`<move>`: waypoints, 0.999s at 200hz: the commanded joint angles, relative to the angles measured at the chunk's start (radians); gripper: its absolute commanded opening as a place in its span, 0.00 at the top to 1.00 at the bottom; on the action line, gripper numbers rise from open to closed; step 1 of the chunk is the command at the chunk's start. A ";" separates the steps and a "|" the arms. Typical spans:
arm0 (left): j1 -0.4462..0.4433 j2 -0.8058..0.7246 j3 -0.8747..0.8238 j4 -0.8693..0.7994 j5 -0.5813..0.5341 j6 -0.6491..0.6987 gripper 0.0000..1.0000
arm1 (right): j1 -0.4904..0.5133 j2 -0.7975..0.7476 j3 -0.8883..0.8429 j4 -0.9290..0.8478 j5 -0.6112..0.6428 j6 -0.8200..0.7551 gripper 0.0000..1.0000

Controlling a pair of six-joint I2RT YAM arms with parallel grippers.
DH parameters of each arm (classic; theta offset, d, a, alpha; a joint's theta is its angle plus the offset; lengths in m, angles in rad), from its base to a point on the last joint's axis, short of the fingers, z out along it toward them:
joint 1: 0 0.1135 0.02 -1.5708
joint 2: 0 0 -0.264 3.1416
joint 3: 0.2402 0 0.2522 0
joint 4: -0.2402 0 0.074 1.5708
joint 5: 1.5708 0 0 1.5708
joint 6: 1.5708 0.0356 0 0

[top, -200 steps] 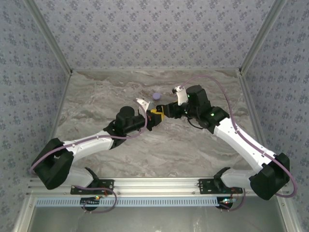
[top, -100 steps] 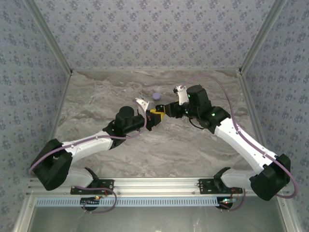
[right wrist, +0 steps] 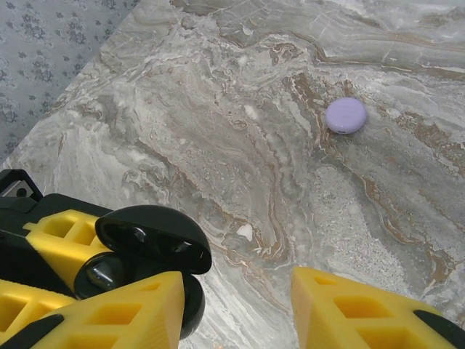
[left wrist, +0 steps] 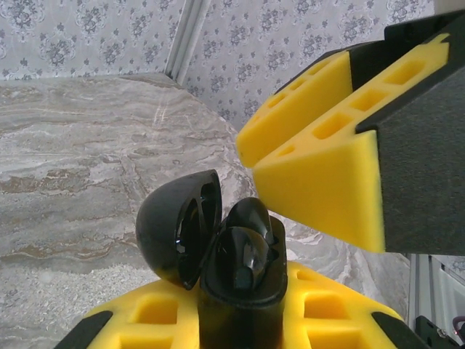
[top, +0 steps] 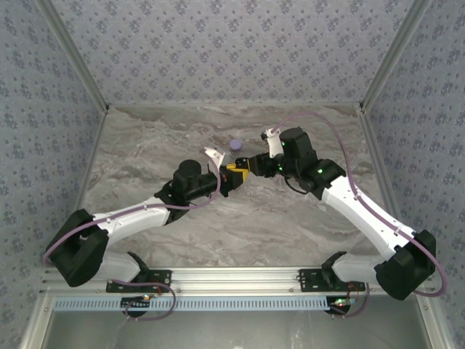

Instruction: Insert the wireless bluetooth earbuds into the charging case

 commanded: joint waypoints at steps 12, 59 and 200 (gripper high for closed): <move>-0.008 -0.026 0.028 0.052 0.026 0.019 0.79 | 0.004 0.011 0.042 -0.028 0.011 -0.013 0.55; -0.007 -0.030 0.026 0.040 0.028 0.035 0.79 | -0.017 0.005 0.039 -0.039 0.067 0.036 0.55; -0.008 -0.052 -0.004 0.107 0.208 0.168 0.81 | -0.202 0.061 -0.007 0.022 -0.416 0.114 0.86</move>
